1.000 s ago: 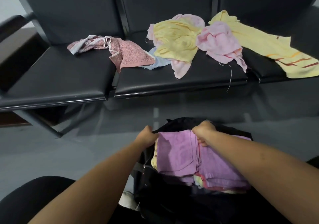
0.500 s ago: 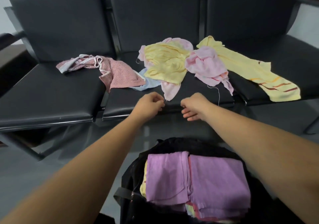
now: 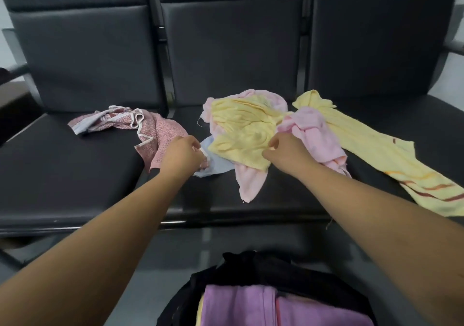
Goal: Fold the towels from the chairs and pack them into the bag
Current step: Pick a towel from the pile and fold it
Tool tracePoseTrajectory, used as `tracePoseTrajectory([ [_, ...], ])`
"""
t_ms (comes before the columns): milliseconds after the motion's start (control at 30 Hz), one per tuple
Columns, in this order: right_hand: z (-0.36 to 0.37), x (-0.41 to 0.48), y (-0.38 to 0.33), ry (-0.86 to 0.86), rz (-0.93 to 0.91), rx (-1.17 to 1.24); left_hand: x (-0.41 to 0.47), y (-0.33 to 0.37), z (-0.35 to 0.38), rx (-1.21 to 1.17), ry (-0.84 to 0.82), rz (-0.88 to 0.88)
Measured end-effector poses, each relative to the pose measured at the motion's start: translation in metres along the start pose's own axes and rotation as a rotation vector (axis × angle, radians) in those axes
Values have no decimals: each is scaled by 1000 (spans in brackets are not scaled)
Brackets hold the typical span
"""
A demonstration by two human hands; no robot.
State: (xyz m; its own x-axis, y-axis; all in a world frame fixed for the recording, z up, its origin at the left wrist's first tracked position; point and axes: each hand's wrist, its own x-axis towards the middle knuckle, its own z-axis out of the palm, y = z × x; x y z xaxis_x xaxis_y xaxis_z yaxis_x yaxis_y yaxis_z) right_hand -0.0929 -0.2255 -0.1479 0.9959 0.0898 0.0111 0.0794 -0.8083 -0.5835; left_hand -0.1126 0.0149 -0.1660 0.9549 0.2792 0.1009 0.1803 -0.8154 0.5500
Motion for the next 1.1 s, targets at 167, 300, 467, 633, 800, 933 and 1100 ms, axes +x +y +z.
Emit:
tracePoseTrajectory([
  [167,30,35,-11,-191,-131,-221,33,-6,15,63,-107,173],
  [300,44,50,-4,-102,-205,-319,52,-5,37,203,-257,211],
  [467,19,47,-8,31,-219,-36,52,1,34,35,-100,200],
  [633,-39,29,-36,198,-248,209,39,41,-13,-433,39,187],
  [800,-104,-7,-71,310,-287,313,10,103,-86,-573,150,292],
  [933,-157,-36,-94,404,-321,356,-21,143,-144,-538,152,395],
  [1100,-218,-86,-123,408,-370,403,-68,177,-216,-475,159,477],
])
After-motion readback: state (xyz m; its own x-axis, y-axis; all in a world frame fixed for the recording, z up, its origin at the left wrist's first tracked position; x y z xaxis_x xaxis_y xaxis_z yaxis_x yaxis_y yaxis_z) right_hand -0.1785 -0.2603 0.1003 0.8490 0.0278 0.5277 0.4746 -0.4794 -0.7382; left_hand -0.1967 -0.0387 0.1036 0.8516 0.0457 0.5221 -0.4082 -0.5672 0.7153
